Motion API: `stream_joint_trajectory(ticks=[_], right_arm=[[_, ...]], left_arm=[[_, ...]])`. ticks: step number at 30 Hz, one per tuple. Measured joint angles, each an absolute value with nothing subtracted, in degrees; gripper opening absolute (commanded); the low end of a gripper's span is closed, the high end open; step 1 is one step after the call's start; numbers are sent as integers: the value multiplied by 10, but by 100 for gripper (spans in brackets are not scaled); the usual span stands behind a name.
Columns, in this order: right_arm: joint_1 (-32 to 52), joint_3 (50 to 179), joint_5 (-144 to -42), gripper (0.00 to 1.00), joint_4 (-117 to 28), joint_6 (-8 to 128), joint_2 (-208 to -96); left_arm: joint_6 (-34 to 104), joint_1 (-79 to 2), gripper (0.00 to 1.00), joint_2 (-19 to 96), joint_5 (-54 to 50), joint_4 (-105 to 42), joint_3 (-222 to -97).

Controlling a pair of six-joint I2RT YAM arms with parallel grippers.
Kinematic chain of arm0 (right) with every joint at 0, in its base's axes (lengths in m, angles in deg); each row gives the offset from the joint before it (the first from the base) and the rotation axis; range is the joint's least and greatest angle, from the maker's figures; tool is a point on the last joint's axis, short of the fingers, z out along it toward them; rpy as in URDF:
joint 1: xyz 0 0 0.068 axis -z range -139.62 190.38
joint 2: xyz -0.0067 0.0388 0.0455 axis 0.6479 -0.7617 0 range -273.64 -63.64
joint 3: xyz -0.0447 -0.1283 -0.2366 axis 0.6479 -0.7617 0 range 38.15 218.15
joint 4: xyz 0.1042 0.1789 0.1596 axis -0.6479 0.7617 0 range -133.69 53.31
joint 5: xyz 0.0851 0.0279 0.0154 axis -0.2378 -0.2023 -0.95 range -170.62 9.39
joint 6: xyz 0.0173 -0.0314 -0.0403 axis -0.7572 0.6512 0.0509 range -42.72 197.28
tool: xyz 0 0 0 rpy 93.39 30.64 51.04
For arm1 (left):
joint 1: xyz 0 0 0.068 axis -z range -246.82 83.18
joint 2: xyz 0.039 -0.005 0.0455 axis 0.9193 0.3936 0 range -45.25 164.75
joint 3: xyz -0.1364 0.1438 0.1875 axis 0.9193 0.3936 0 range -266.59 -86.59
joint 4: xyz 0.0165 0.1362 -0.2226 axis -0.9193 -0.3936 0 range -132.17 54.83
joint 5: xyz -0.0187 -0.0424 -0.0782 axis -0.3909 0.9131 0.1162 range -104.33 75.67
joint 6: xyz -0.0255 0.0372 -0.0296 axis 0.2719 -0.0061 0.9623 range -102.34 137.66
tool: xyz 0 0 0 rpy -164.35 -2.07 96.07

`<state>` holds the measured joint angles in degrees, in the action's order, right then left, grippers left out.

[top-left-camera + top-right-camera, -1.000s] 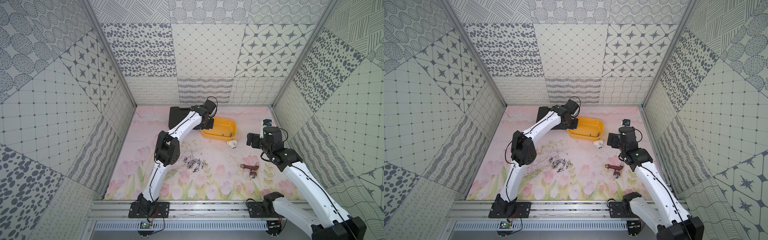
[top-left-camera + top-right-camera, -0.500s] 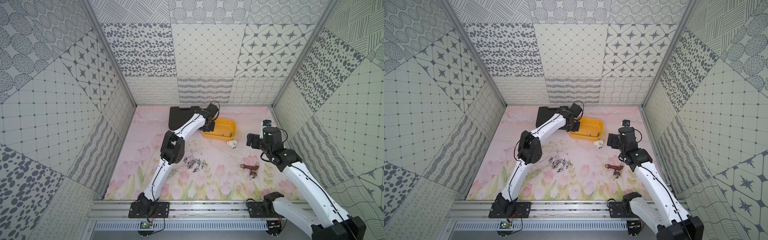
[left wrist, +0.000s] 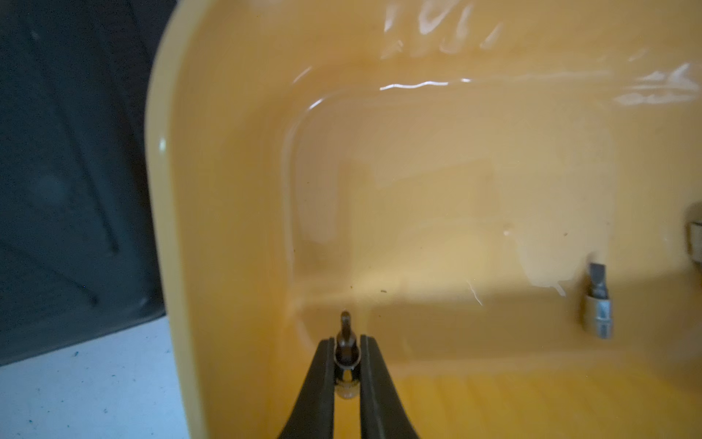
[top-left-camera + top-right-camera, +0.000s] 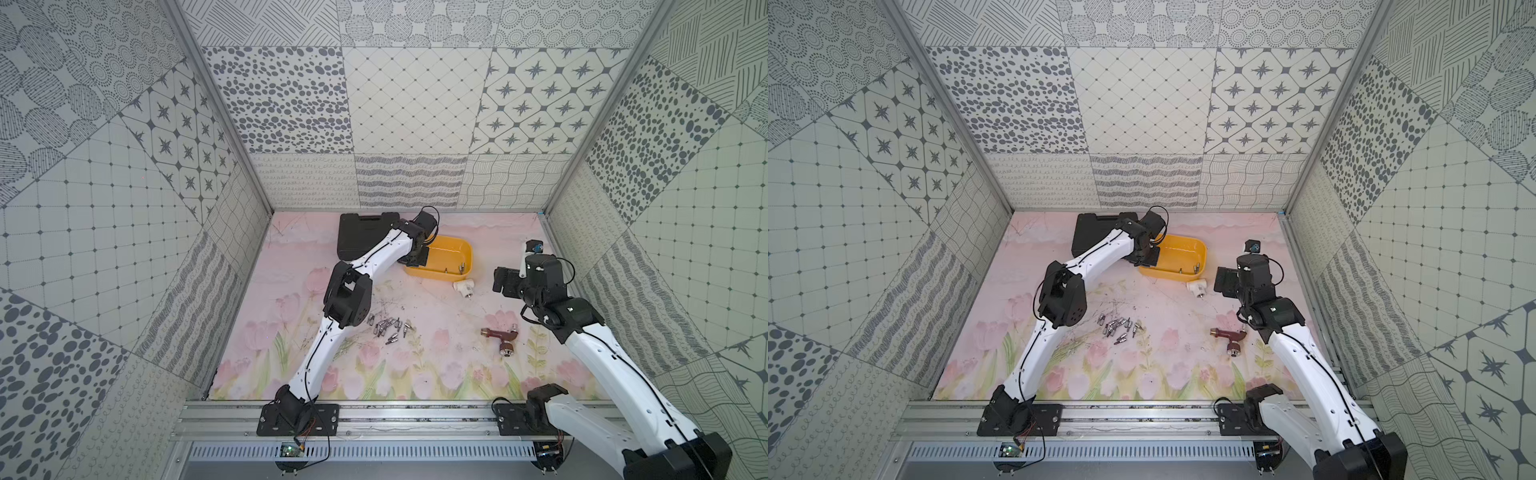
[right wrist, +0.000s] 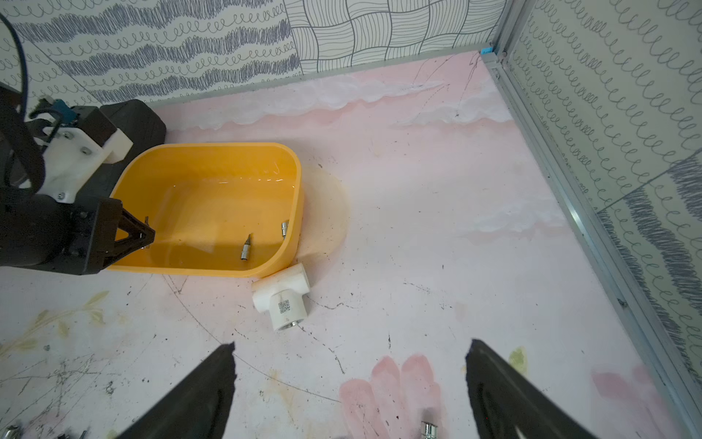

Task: Put the bit on the desktop into the storage box
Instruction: Place the screwdriver bit in the storage box.

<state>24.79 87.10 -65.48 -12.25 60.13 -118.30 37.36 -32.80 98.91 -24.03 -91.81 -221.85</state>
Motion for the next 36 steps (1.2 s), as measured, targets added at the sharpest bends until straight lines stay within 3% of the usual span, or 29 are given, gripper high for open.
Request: stream_joint_trajectory(ticks=[5,19,26,36], right_arm=[[248,871,-655,97,-122,601,-1183],[248,871,-653,96,-122,602,-1183],[248,871,-648,97,-122,602,-1171],[251,871,-640,97,-123,601,-1159]], left_arm=[[373,-328,19,989,-242,-918,-2219],[360,-326,56,945,-248,-933,-2219],[343,-323,64,875,-235,-941,-2179],[320,-310,68,697,-221,-923,-1980]])
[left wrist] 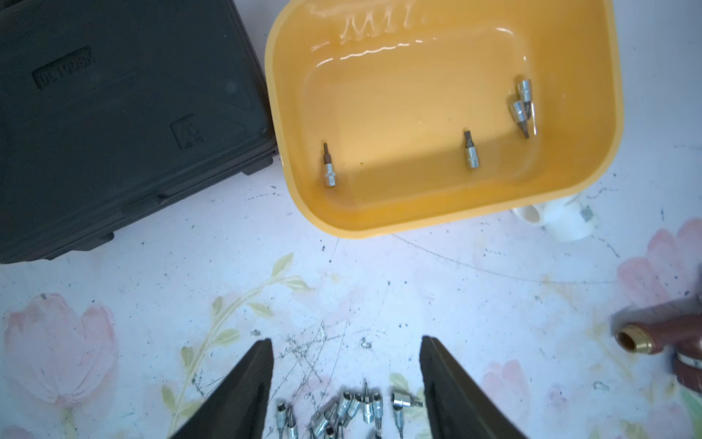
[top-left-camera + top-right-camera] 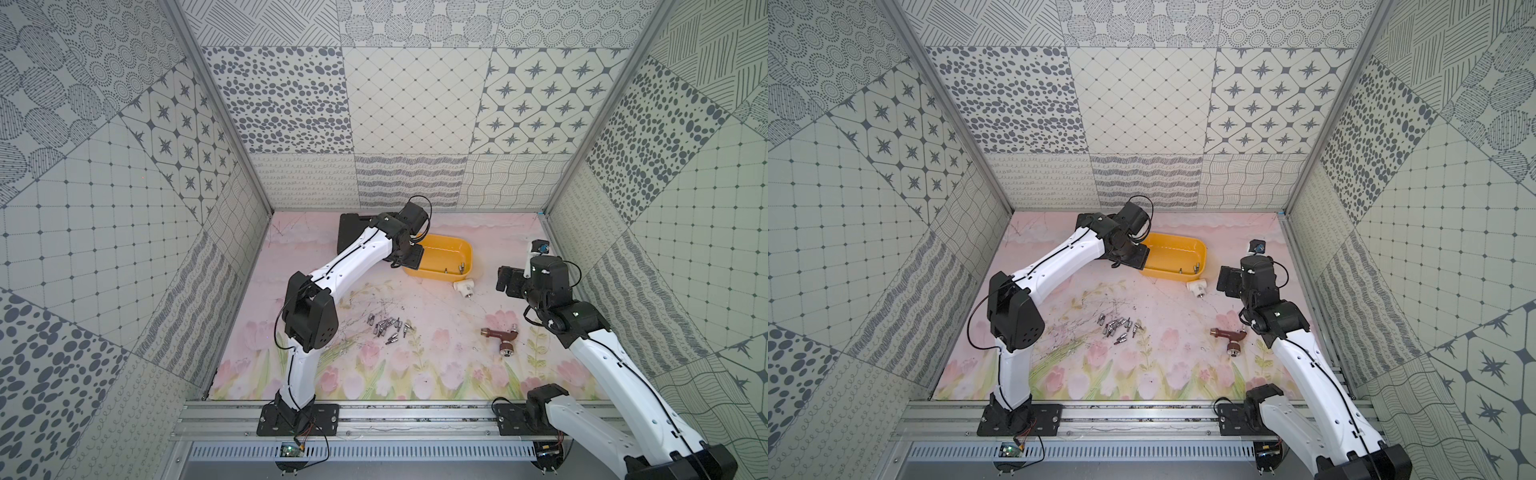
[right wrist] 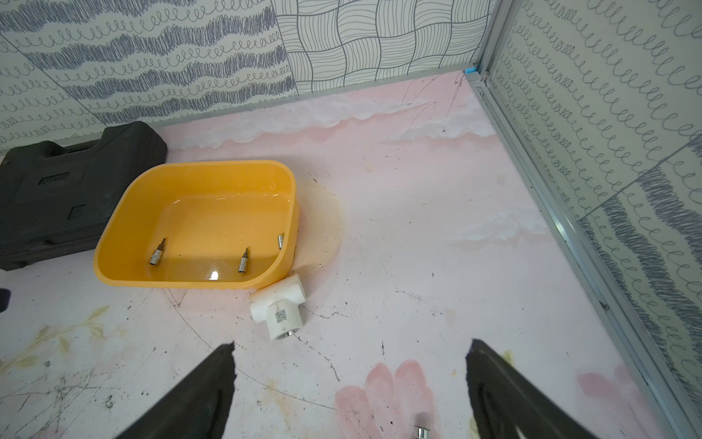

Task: Put the bit on the desktop into the storage box
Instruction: Place the screwdriver bit in the storage box, then pick up the screwdriver bit from the center of the board.

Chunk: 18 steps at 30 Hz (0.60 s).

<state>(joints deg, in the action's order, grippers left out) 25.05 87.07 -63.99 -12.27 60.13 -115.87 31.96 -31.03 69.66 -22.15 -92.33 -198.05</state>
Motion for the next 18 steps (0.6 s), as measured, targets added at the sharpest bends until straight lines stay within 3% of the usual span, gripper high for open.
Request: stream_joint_trajectory(ticks=[15,18], right_arm=[[255,868,-635,97,-122,601,-1160],[255,868,-636,97,-122,601,-1166]], left_arm=[[317,-288,77,475,-195,-894,-1699],[325,-276,86,455,-192,-896,-1664]])
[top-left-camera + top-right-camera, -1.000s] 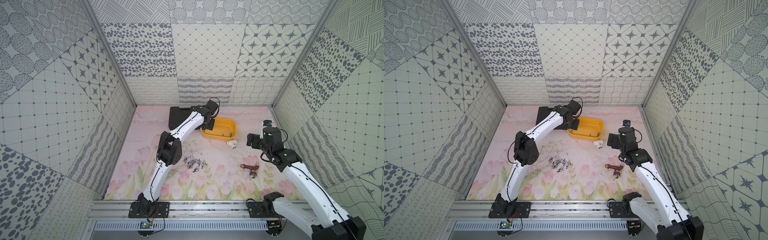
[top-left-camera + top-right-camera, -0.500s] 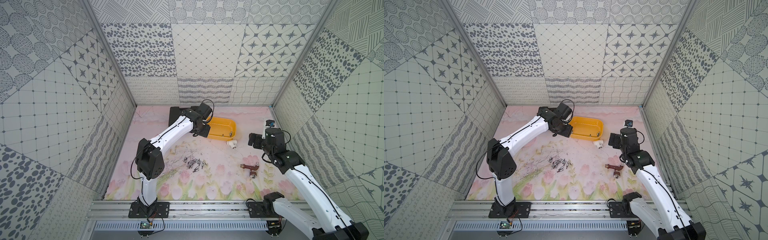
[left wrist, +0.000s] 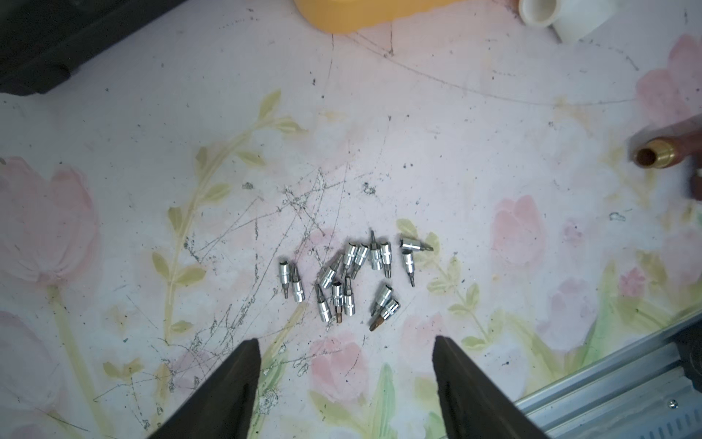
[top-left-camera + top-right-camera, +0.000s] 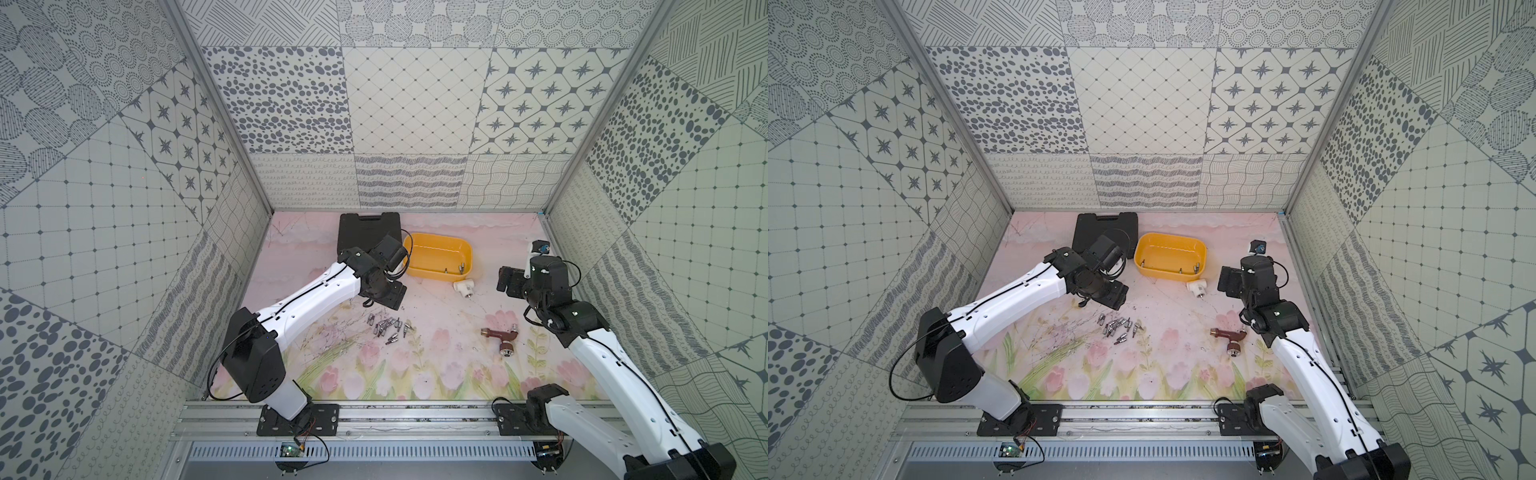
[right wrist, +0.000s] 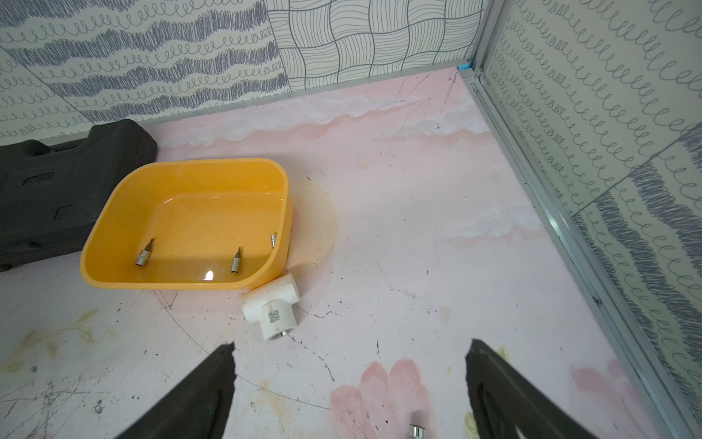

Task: Put the bit on the desktop into the storage box
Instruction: Pick up the screwdriver bit from the center of the board.

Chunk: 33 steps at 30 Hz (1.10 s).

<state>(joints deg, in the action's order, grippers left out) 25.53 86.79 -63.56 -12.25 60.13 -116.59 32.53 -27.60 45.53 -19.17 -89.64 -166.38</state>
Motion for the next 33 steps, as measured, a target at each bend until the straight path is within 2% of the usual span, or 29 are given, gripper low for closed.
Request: stream_joint_trajectory(ticks=[7,12,20,26,30,33], right_arm=[[256,868,-636,96,-122,601,-1177],[256,868,-636,97,-123,601,-1177],[256,868,-636,96,-122,601,-1177],[256,868,-636,97,-122,601,-1177],[257,868,-636,96,-122,601,-1177],[257,868,-636,97,-122,601,-1177]], left_arm=[[343,-247,99,445,-185,-901,-1620],[357,-219,98,460,-177,-900,-1612],[379,-176,91,517,-174,-896,-1621],[395,-166,69,560,-170,-891,-1635],[404,-164,46,587,-168,-883,-1642],[412,-163,39,605,-164,-874,-1647]])
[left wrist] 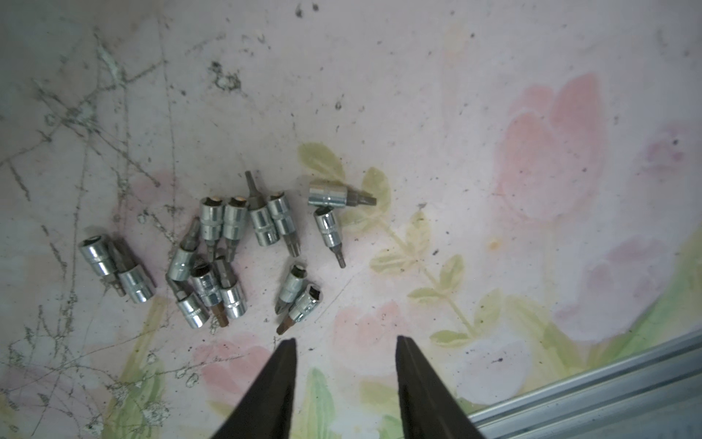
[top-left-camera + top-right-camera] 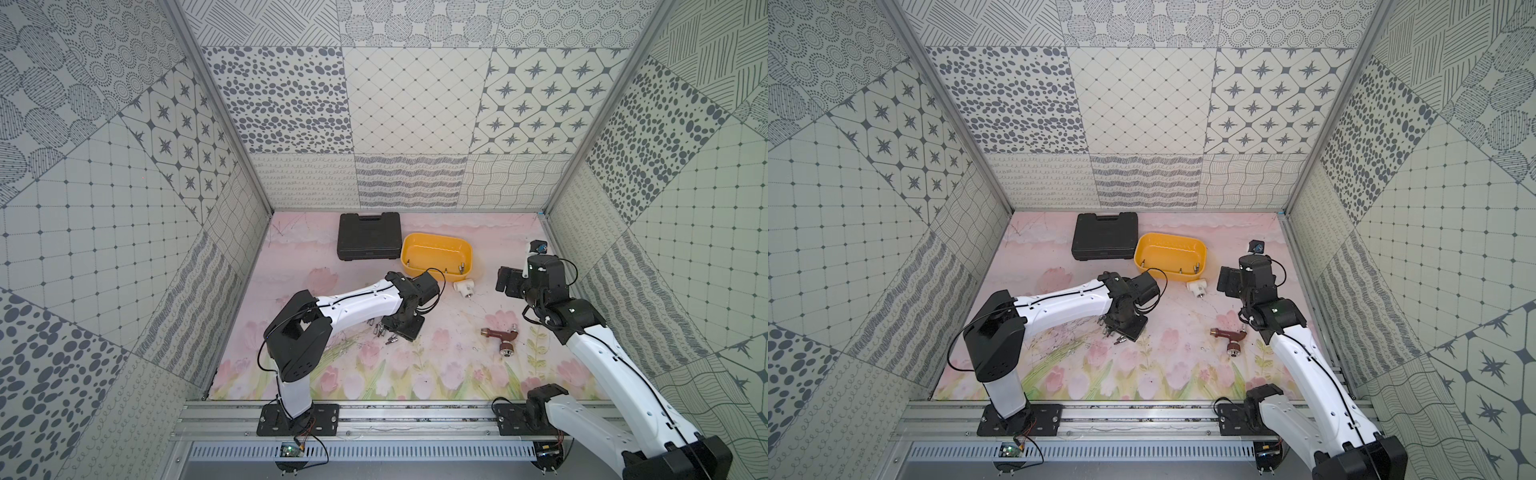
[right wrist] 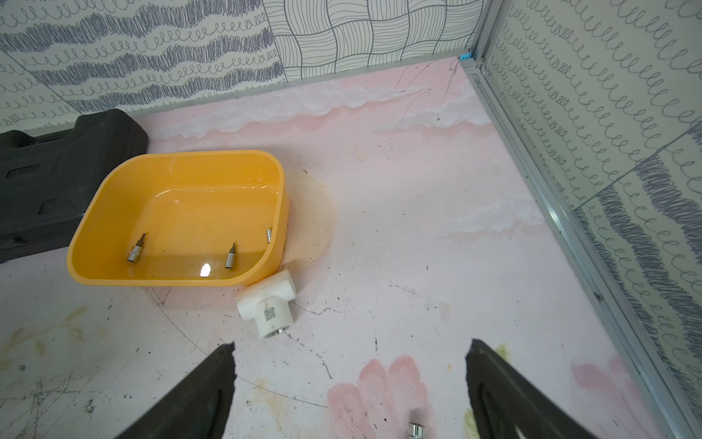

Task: Put the bit on the desktop into the storage box
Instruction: Pick up the screwdriver bit from the center of the board.

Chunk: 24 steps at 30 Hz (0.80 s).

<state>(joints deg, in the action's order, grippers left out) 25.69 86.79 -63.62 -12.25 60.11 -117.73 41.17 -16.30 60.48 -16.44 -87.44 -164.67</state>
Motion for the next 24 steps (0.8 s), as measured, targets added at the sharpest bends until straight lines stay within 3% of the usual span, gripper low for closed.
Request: stream_joint_trajectory(ticks=[24], right_arm=[[259,868,-637,97,-122,601,-1177]], left_arm=[[426,-163,25,674,-208,-845,-1668]])
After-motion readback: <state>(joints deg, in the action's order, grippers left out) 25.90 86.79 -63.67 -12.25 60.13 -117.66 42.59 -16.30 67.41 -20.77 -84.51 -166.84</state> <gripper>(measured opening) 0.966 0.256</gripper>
